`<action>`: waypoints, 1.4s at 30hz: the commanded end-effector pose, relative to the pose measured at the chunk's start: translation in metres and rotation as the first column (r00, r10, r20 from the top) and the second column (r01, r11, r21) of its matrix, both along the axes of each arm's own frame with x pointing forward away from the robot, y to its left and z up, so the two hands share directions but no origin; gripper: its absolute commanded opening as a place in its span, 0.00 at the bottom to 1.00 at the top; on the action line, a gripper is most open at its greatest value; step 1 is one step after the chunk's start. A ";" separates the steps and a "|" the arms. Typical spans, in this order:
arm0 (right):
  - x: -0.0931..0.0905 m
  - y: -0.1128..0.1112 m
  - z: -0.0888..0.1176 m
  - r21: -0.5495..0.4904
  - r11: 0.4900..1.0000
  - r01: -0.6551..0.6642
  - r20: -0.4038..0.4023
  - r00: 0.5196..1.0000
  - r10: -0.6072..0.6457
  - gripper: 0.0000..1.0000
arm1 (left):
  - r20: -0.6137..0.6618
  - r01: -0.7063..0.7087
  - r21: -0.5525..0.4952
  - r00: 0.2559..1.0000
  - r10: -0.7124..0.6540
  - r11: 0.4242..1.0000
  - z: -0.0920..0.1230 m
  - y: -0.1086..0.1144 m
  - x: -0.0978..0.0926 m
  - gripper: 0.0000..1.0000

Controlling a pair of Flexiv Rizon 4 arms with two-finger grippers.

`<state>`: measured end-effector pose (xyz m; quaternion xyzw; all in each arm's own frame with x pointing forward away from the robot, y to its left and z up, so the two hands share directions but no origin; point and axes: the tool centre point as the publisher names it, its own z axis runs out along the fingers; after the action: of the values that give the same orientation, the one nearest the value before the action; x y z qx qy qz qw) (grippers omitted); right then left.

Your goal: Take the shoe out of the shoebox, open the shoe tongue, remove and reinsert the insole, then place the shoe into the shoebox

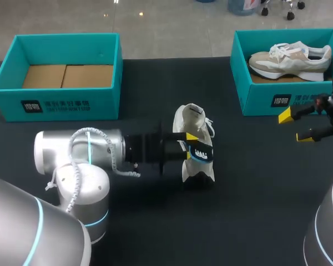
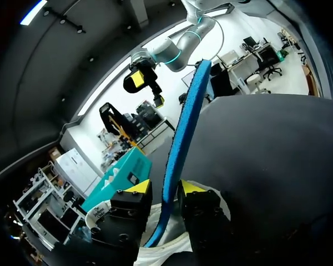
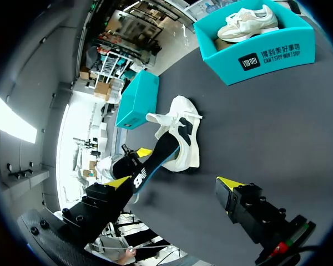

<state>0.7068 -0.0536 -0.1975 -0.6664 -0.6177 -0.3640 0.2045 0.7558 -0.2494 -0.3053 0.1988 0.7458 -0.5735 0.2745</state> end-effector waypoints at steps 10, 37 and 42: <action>-0.001 0.001 0.000 -0.004 1.000 0.002 -0.002 1.000 -0.002 1.00 | 0.039 -0.010 0.049 0.999 0.008 0.999 -0.018 0.005 0.008 0.00; -0.001 0.001 0.000 -0.004 1.000 0.002 -0.002 1.000 -0.002 1.00 | 0.050 -0.049 0.071 0.998 0.046 0.996 -0.016 0.015 0.013 0.26; -0.001 0.001 0.000 -0.004 1.000 0.002 -0.002 1.000 -0.002 1.00 | 0.058 -0.050 0.099 0.997 0.044 0.994 -0.024 0.015 0.017 0.00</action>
<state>0.7069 -0.0535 -0.1975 -0.6663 -0.6177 -0.3642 0.2045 0.7704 -0.2338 -0.3295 0.2084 0.7665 -0.5270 0.3021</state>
